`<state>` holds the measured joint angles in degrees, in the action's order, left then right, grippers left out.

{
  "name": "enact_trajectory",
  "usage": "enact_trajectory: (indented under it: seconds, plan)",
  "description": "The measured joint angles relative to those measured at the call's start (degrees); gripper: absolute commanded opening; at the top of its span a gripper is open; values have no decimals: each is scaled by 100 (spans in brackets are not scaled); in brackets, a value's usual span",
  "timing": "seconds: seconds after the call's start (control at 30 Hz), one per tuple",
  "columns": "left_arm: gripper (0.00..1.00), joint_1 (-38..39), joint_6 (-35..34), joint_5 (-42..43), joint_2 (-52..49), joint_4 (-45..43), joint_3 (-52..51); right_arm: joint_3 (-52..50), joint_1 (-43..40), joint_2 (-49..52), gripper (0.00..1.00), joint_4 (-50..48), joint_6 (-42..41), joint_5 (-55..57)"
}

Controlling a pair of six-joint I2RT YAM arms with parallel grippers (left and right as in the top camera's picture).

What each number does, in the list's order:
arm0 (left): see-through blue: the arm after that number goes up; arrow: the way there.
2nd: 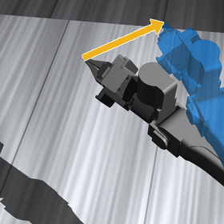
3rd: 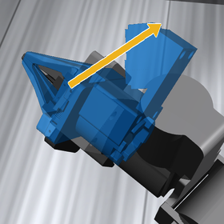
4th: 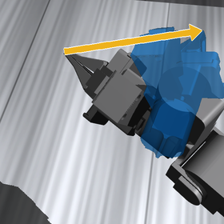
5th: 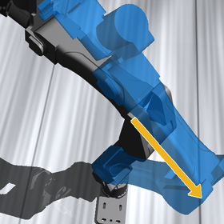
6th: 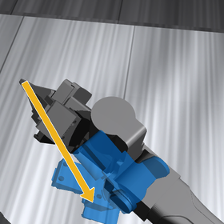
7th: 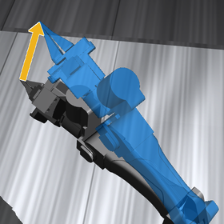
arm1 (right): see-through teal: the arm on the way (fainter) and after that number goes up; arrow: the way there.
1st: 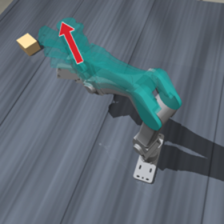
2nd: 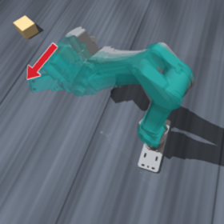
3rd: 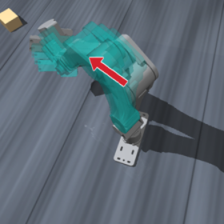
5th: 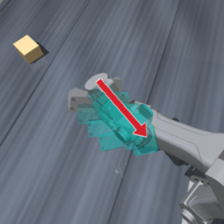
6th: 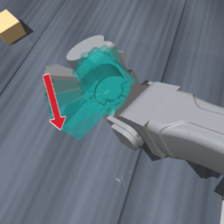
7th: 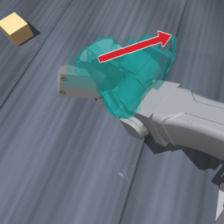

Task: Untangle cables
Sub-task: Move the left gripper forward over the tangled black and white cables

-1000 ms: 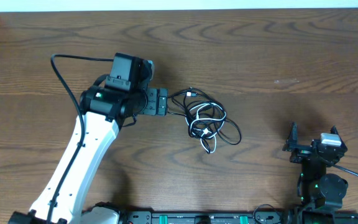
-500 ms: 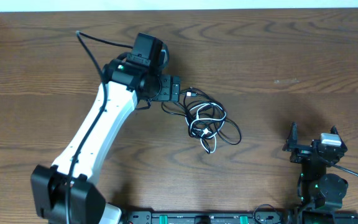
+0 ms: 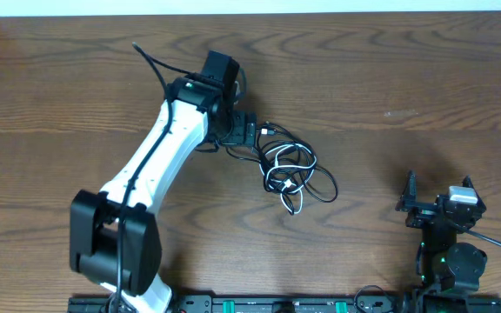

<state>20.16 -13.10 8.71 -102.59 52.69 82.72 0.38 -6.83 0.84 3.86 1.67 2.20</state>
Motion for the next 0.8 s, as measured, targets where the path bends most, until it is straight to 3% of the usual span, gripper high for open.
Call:
enact_trajectory:
  seconds: [0.8]
  plan:
    - [94, 232, -63, 0, -984, -260, 0, 0, 0, 0, 99, 0, 0, 0]
